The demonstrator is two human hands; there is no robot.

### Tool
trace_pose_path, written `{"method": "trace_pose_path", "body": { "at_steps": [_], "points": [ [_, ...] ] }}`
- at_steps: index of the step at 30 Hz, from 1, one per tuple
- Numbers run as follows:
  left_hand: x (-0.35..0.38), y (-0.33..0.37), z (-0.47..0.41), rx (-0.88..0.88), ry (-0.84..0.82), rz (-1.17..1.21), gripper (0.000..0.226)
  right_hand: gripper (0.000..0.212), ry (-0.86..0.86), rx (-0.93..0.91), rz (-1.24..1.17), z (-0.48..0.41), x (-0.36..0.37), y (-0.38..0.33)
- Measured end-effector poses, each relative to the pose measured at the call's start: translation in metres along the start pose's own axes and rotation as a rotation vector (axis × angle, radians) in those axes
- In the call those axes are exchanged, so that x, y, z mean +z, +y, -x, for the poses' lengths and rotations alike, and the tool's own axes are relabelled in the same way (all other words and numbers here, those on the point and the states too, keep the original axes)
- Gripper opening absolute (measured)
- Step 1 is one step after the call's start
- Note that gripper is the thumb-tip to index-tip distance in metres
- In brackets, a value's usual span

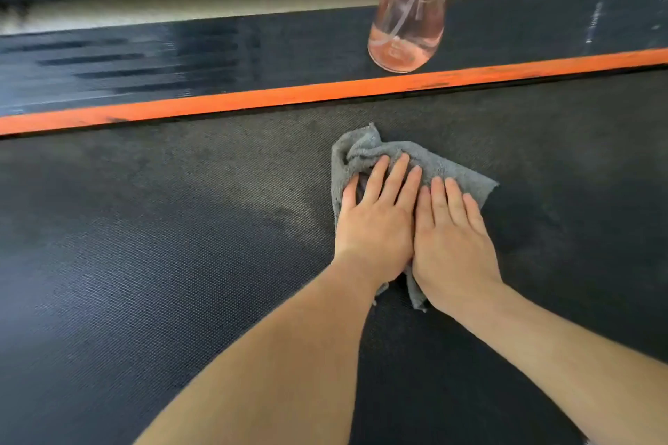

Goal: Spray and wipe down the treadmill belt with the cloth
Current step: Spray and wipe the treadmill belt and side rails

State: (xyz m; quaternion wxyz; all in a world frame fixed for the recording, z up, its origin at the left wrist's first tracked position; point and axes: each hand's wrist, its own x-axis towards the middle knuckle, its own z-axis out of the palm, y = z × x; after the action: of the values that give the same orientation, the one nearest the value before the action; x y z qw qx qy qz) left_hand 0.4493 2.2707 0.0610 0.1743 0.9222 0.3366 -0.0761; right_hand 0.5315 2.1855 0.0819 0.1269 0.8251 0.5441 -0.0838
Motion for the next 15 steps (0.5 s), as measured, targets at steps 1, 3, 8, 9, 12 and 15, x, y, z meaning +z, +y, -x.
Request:
{"method": "trace_pose_path", "body": {
  "at_steps": [1, 3, 8, 9, 12, 15],
  "points": [
    [0.000, -0.012, 0.006, 0.024, 0.006, -0.017, 0.059, 0.069, -0.032, 0.012, -0.014, 0.003, -0.001, -0.014],
    [-0.004, -0.044, 0.024, 0.050, 0.020, -0.045, 0.058, 0.076, -0.076, -0.013, -0.086, 0.008, -0.003, -0.049],
    [-0.022, -0.145, 0.084, 0.023, 0.000, -0.121, 0.059, 0.087, -0.045, -0.079, -0.200, 0.010, -0.004, -0.159],
    [-0.028, -0.167, 0.093, 0.001, 0.032, -0.138, 0.058, 0.084, -0.009, -0.114, -0.221, 0.006, -0.005, -0.181],
    [-0.037, -0.222, 0.112, -0.080, 0.116, -0.154, 0.059, 0.083, 0.074, -0.181, -0.270, -0.010, -0.010, -0.229],
    [-0.033, -0.233, 0.114, -0.094, 0.100, -0.154, 0.060, 0.082, 0.064, -0.235, -0.246, -0.014, -0.006, -0.238]
  ]
}}
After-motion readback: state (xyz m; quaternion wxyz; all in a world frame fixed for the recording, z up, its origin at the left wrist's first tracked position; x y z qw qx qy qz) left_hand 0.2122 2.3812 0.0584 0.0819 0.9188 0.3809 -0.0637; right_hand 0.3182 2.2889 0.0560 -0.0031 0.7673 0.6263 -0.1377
